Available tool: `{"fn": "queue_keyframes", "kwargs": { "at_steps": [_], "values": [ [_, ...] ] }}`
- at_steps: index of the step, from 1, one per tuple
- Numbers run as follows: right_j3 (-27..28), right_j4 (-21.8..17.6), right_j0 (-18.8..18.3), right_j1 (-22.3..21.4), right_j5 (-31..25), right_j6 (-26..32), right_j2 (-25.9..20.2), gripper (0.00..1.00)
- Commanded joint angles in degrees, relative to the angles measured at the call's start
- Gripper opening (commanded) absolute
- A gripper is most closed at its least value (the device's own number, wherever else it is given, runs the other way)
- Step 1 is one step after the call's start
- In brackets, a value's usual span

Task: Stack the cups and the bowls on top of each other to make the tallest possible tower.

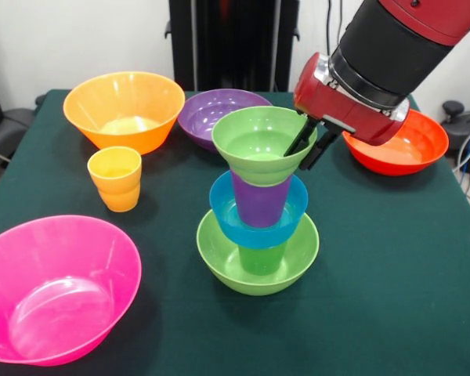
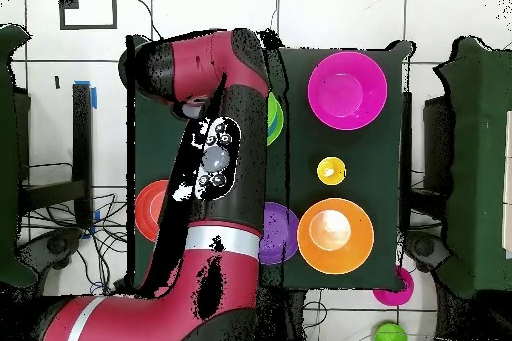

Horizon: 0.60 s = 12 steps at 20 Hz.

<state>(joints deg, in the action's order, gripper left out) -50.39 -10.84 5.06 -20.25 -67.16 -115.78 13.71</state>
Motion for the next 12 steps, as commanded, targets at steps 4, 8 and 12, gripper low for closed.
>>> {"fn": "queue_keyframes", "kwargs": {
  "at_steps": [4, 8, 12],
  "values": [
    [-5.62, -1.62, 1.24, -0.55, -1.86, 6.13, -5.48, 0.00],
    [-6.03, -1.68, 1.21, -0.56, -1.87, 6.23, -5.42, 0.00],
    [-6.99, -1.31, 0.96, -0.99, -2.71, 6.87, -5.71, 0.00]
  ]
}}
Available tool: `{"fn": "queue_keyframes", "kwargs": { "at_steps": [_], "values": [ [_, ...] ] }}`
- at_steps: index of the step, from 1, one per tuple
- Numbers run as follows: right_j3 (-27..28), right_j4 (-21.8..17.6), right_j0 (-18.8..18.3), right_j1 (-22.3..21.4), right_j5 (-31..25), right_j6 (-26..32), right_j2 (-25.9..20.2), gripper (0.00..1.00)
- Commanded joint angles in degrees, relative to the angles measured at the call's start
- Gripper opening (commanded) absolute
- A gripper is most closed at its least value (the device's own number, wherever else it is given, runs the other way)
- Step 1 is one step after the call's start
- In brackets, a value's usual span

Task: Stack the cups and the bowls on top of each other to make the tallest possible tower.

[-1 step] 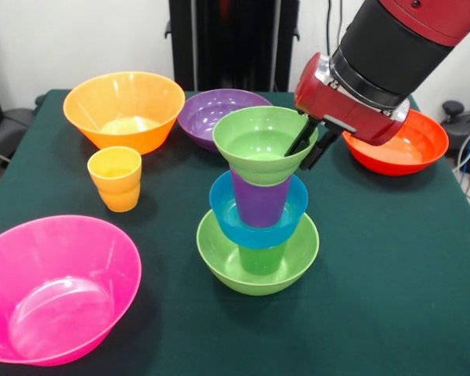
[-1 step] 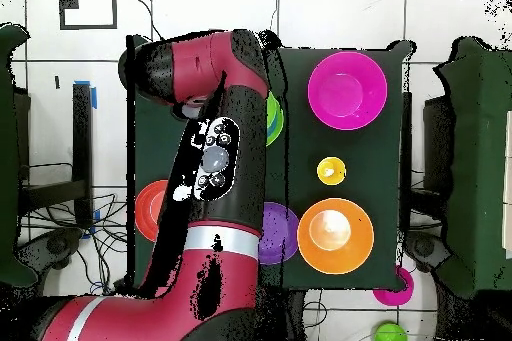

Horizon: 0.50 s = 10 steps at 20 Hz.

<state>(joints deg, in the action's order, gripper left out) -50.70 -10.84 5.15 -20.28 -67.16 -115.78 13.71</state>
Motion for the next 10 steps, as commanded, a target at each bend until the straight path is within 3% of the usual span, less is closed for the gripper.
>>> {"fn": "queue_keyframes", "kwargs": {
  "at_steps": [1, 10],
  "values": [
    [-6.99, -1.31, 0.86, -1.09, -2.75, 6.97, -5.71, 0.00],
    [-7.86, -1.28, 0.64, -1.61, -4.13, 7.67, -5.92, 0.00]
  ]
}}
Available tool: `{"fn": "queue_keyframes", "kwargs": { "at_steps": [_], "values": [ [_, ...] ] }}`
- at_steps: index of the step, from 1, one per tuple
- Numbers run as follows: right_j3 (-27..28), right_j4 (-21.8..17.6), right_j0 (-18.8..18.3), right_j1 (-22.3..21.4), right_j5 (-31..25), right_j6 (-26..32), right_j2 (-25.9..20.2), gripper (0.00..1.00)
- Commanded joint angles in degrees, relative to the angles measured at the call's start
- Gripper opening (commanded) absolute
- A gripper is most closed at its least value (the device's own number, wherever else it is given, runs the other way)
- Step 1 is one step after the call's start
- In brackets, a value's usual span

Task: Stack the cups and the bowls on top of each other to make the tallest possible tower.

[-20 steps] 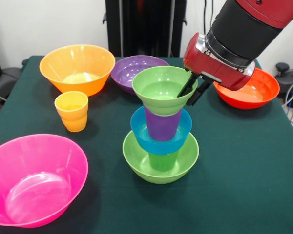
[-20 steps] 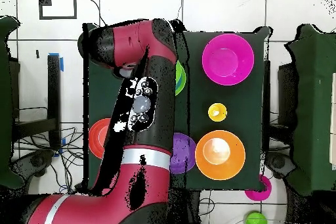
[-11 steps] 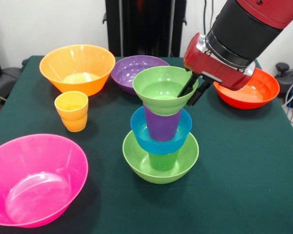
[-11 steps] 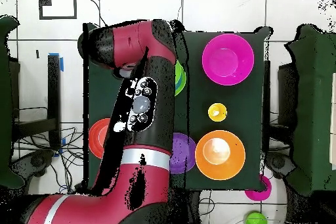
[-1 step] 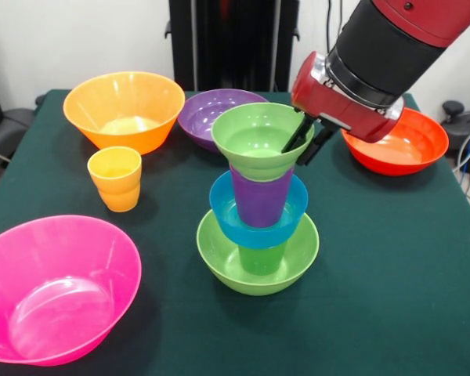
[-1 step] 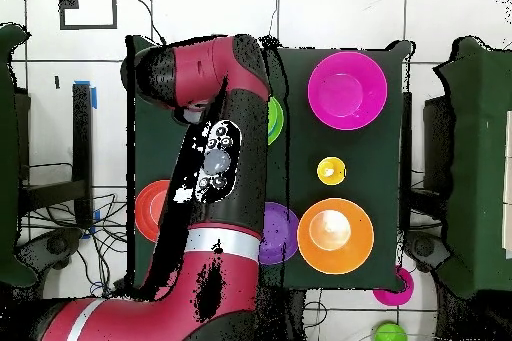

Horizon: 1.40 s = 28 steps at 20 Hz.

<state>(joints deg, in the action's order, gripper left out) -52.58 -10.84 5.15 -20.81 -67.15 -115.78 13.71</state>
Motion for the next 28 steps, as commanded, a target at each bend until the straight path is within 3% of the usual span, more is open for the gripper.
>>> {"fn": "queue_keyframes", "kwargs": {
  "at_steps": [1, 28],
  "values": [
    [-6.14, -1.28, 0.59, -1.15, -3.93, 7.67, -5.96, 0.00],
    [-11.31, -1.49, 0.18, -2.80, 2.69, 5.54, -6.93, 0.00]
  ]
}}
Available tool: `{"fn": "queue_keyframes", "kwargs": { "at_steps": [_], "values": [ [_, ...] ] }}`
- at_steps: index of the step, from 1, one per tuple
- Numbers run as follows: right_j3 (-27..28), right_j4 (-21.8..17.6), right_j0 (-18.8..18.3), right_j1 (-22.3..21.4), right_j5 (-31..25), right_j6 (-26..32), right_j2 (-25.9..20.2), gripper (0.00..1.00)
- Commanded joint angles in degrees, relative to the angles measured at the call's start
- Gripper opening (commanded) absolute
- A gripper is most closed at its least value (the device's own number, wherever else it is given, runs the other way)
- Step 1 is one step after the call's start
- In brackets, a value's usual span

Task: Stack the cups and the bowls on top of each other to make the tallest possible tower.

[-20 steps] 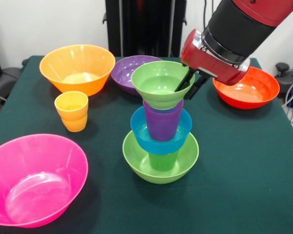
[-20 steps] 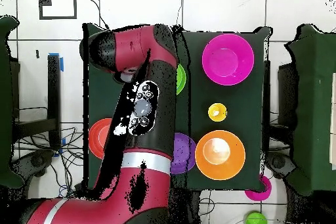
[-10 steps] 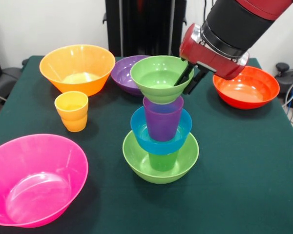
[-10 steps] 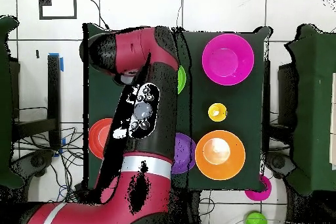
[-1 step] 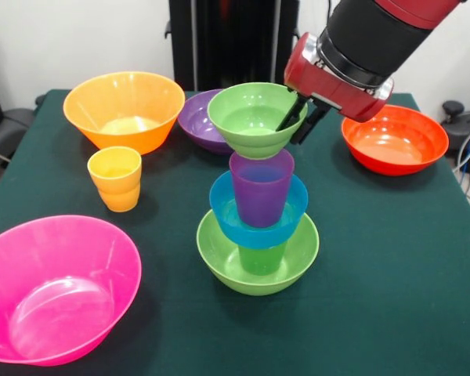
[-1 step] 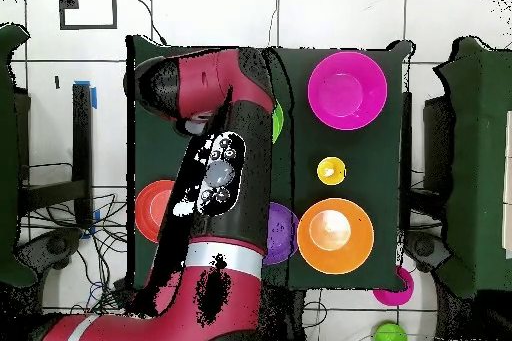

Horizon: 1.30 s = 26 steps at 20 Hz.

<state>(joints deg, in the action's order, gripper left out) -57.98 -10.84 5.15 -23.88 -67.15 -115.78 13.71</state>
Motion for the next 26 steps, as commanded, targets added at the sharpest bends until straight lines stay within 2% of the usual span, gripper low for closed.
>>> {"fn": "queue_keyframes", "kwargs": {
  "at_steps": [1, 26],
  "values": [
    [-5.94, -1.47, 0.16, 0.26, 2.93, 5.44, -7.00, 0.00],
    [-7.58, -1.74, 0.72, 0.24, 6.24, 3.81, -6.91, 0.00]
  ]
}}
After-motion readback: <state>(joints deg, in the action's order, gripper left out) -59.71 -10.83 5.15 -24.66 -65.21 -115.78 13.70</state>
